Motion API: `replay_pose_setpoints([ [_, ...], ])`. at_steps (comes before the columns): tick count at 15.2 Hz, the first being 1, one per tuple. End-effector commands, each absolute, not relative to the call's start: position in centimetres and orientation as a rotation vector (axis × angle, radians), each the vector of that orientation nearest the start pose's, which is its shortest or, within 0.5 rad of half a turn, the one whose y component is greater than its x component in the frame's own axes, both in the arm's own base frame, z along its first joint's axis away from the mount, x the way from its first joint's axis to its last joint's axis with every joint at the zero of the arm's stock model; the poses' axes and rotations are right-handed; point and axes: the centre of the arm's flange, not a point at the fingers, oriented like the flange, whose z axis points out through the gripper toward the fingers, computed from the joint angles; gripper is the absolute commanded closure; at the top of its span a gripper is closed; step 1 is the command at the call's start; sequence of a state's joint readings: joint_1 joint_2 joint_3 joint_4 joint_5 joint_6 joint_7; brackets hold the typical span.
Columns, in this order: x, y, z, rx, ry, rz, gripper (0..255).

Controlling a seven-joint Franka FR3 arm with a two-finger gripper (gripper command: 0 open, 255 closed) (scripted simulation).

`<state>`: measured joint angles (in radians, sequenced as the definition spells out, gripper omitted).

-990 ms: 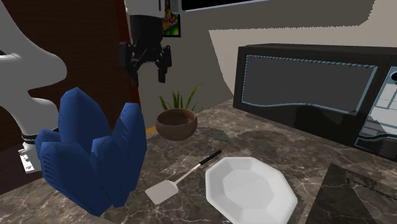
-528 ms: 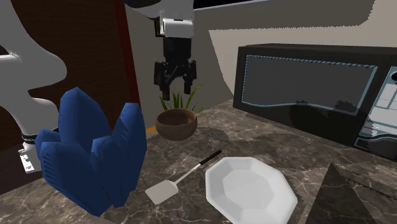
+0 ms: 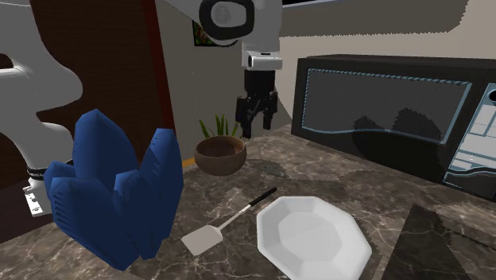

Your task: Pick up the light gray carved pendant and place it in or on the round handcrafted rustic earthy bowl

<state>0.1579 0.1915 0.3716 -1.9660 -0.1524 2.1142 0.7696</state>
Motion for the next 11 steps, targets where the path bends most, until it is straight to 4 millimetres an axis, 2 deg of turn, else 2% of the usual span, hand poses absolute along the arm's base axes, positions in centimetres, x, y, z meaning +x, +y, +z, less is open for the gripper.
replay_pose_setpoints([
  [1,52.8,30.4,36.7,-3.191,0.280,-0.028,0],
  [8,57.9,36.6,32.5,-3.175,0.330,-0.047,0],
  [11,58.0,36.6,31.4,-3.174,0.331,-0.048,0],
])
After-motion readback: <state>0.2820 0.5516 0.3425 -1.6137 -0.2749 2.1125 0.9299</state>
